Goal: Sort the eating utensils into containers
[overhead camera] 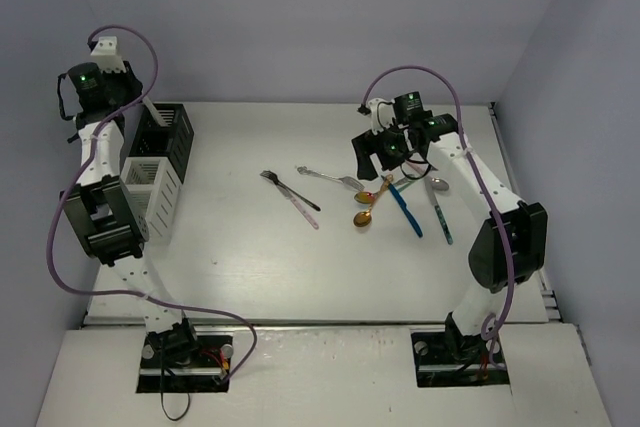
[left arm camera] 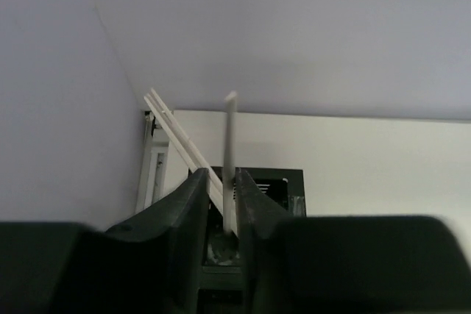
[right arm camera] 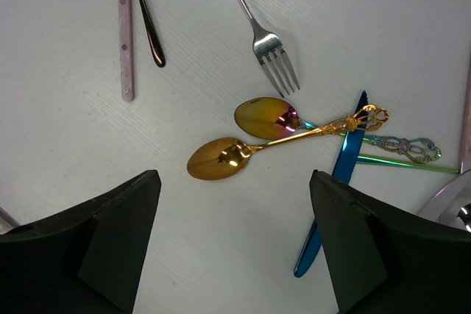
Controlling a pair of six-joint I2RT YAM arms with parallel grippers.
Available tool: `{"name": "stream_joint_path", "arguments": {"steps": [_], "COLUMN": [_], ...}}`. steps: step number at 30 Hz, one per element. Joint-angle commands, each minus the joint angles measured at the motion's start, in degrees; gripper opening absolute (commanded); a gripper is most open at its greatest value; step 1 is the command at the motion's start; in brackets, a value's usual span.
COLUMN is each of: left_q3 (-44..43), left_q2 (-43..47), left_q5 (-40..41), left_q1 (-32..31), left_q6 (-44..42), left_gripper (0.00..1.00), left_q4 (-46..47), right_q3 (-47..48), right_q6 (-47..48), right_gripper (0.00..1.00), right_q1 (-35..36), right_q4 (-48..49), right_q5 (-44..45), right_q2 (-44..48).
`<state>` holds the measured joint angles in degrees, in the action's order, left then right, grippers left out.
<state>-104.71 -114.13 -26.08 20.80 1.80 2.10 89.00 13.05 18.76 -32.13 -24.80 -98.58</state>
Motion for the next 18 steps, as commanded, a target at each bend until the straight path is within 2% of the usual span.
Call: {"name": "stream_joint_path", "arguments": {"steps": [1, 2, 4, 6, 11, 15, 18], "left_q3": [1.16, 1.28, 2.82, 3.69, 7.0, 8.17, 15.39], "left_q2": [2.82, 3.22, 4.68, 5.85, 12.49, 17.76, 24.24], "left_q5": [-1.0, -1.01, -1.24, -1.47, -3.28, -1.82, -1.87], "left_q1": [0.11, 0.03, 0.03, 0.03, -0.7, -4.37, -7.05], "left_q6": [1.71, 1.7, 1.55, 0.95, -2.51, -9.34, -8.16], "left_gripper": [0.34, 0.35, 0.47, 0.52, 0.55, 0.55, 0.55], "left_q4": [6.35, 6.44, 6.59, 6.6, 5.43, -4.88, -6.01], "right_q3": [2.54, 2.94, 4.41, 5.12, 5.1, 3.81, 3.02], "right_q6": [-0.91, -1.0, -2.15, -2.69, -3.15, -3.7, -4.16], "right_gripper": [0.71, 0.7, 0.58, 0.53, 0.51, 0.51, 0.49], "right_q1": [-0.04, -0.02, 0.37, 1.0, 3.53, 3.74, 3.88], "right_q4": [2.17, 2.26, 2.41, 2.6, 2.92, 3.21, 3.25], "right_q5": [0.56, 0.74, 1.21, 2.23, 4.05, 5.58, 7.16], "right_q2": [-1.52, -2.09, -3.86, -4.75, -5.6, -5.25, -5.26]}}
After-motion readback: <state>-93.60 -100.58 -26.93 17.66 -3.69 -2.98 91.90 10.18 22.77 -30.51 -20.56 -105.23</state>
